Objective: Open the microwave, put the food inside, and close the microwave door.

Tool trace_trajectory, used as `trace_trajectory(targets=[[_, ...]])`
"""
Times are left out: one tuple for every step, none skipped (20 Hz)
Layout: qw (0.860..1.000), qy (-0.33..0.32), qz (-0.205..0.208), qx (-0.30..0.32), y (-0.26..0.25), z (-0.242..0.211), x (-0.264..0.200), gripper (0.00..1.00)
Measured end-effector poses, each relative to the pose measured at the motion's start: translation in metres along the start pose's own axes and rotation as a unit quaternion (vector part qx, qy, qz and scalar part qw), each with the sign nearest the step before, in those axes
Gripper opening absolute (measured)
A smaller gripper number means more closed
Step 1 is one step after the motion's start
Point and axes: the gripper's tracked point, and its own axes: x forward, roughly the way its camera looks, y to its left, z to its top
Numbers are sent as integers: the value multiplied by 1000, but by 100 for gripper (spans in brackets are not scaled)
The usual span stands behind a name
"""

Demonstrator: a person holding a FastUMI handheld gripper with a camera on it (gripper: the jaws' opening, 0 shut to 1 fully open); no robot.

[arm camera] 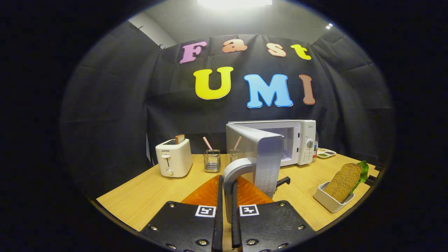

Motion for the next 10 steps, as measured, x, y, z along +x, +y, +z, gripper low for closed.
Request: trace_trajectory(targets=[[1000, -6, -6, -4, 7, -1, 0, 10], [1000, -10, -9, -8, 11, -3, 0, 10], [1000, -11, -10, -8, 16, -3, 0, 10], [1000, -7, -4, -12, 21, -5, -4, 10], [1000, -12, 7, -16, 28, -3, -10, 10], [999, -17, 24, -22, 34, 0, -18, 11], [998, -18, 50, -28, 42, -1, -27, 14], [995, -20, 89, -33, 51, -1, -38, 17], [991, -19, 128, -39, 60, 0, -51, 36], [986, -22, 161, -45, 62, 2, -63, 49]])
